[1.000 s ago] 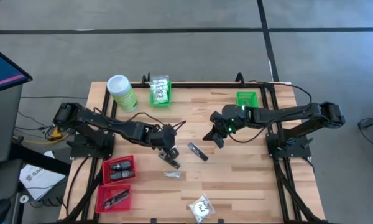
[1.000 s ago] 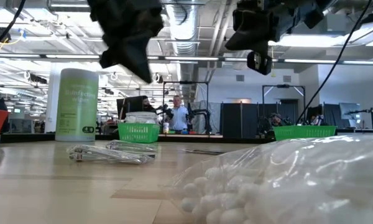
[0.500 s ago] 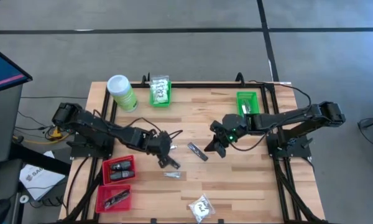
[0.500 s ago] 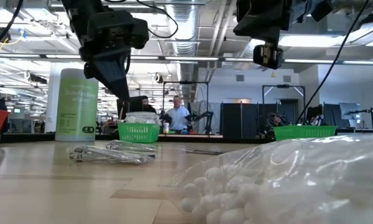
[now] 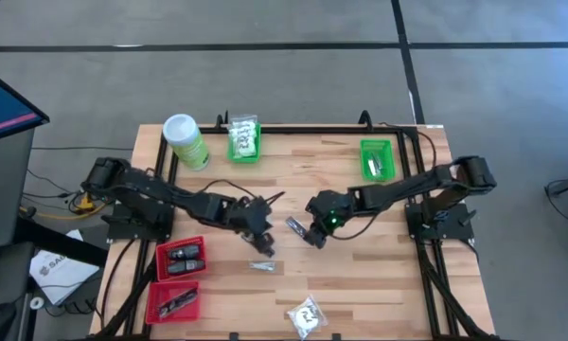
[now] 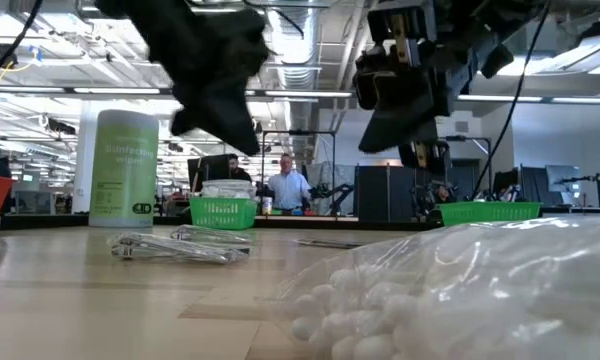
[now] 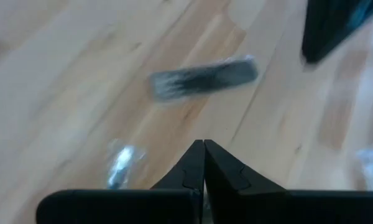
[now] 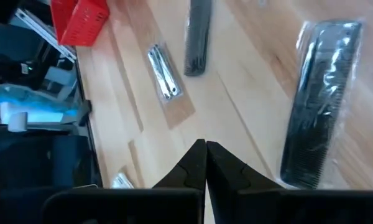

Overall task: Pick & Place Travel size toiletries
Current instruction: Put the black comb into the bottom red basket

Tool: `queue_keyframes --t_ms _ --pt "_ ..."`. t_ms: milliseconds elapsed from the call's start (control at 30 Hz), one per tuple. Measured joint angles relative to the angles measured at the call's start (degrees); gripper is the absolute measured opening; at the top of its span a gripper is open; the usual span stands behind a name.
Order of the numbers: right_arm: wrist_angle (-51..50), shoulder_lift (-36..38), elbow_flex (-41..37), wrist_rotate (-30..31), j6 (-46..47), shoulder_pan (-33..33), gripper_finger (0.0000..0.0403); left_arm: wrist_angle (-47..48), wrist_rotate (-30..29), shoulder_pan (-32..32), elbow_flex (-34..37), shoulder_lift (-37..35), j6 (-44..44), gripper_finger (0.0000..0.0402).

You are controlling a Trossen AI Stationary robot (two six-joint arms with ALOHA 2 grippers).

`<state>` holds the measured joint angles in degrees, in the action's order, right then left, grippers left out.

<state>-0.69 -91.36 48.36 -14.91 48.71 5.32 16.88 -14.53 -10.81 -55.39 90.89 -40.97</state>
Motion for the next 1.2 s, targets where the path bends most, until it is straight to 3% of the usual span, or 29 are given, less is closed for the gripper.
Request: queue_keyframes --t_ms 233,667,867,1200 --pt "0.4 0.4 0.0 1.3 -2.3 1.0 0.0000 -13.0 10.5 5.2 -0.1 11.3 -1.0 0.0000" --pt "3.1 2.9 -6.1 4.4 5.5 -0.3 0.0000 -17.3 11.4 8.7 -0.1 14.2 0.4 0.0000" --pt "3.7 2.9 -9.5 1.9 8.3 -1.4 0.0000 -17.3 11.8 11.0 -0.1 14.2 1.6 0.0000" --pt "7.0 3.0 -9.4 -0.2 8.4 -1.2 0.0005 -18.1 13.5 9.1 -0.3 17.5 1.7 0.0000"
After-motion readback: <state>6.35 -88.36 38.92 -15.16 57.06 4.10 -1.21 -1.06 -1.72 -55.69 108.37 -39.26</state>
